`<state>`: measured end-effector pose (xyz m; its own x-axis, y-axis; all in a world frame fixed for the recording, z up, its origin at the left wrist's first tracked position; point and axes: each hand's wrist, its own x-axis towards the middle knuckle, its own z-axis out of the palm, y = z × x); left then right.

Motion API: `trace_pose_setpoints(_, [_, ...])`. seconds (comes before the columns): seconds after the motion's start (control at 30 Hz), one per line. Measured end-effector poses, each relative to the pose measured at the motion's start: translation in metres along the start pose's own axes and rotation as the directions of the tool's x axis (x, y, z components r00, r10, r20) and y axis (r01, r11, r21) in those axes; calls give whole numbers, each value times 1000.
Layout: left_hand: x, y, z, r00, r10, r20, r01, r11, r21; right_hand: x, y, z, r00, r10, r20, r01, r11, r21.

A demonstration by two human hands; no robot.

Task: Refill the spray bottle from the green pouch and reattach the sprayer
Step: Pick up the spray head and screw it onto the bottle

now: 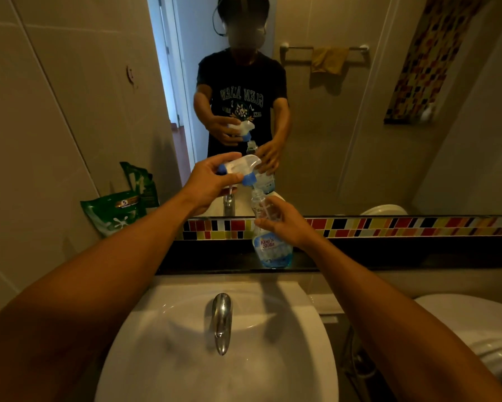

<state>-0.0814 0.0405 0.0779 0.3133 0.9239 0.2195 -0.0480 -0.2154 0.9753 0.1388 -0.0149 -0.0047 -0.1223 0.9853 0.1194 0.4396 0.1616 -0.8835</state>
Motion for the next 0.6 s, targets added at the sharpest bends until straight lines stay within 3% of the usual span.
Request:
trace_pose_setpoints(0.43, [-15, -5, 18, 999, 11, 39, -15, 995, 103, -9, -20, 4, 1000, -2, 28, 0, 997, 80])
trace_pose_setpoints(0.6, [-15, -4, 18, 996, 75, 53, -81, 989, 127, -10, -26, -1, 997, 31, 70, -41, 989, 142])
